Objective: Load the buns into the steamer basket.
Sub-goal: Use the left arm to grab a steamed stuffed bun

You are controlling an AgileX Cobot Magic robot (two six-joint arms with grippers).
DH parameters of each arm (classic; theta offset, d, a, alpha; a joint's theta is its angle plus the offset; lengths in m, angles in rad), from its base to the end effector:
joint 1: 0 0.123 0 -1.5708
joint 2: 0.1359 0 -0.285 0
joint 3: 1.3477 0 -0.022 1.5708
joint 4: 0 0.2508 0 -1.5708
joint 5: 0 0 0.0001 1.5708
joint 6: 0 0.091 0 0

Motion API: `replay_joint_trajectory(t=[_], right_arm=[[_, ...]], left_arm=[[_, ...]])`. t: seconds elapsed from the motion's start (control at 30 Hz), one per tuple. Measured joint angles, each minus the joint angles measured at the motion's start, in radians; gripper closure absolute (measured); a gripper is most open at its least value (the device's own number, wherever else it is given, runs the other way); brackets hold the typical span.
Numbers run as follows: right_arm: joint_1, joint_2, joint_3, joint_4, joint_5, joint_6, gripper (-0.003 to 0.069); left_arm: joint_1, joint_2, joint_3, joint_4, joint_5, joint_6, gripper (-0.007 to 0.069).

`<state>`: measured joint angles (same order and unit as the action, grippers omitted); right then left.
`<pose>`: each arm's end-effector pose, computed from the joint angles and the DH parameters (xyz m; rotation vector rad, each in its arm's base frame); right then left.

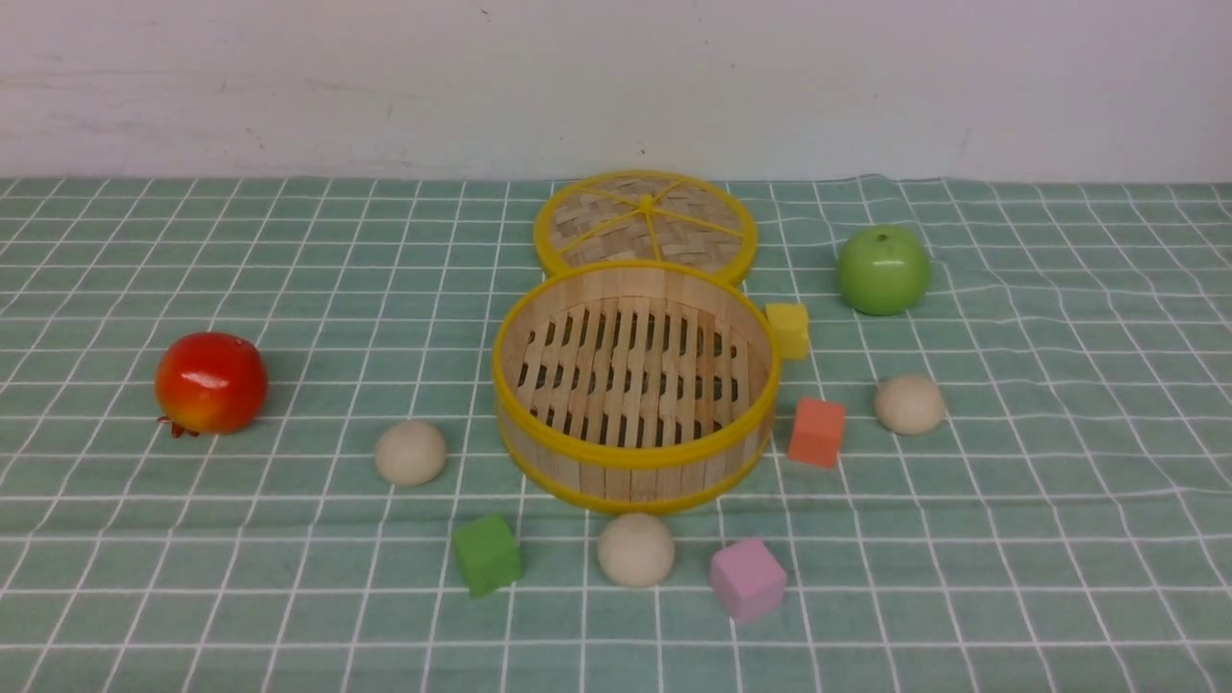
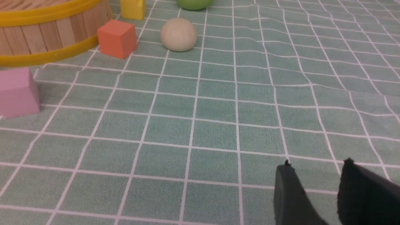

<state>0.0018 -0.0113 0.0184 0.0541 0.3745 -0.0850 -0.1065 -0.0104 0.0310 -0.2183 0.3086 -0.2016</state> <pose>0.0525 0.0019 0.1740 -0.0477 1.8640 -0.0043 0.0534 -0.0117 0.1761 -0.2290 1.8115 -0.4257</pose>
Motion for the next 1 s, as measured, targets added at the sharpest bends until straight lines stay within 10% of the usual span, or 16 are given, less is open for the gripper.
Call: replay_joint_trajectory(t=[0.37,0.6,1.0], right_arm=[[0.000,0.000,0.000,0.000,0.000,0.000,0.0419],[0.000,0.000,0.000,0.000,0.000,0.000,0.0419],[0.000,0.000,0.000,0.000,0.000,0.000,0.0419]], left_arm=[[0.000,0.000,-0.008,-0.370,-0.356,-0.177,0.0400],[0.000,0.149,-0.273,-0.315,-0.109,-0.043,0.0630],[0.000,0.905,-0.759,-0.260,0.529,0.246,0.0638]])
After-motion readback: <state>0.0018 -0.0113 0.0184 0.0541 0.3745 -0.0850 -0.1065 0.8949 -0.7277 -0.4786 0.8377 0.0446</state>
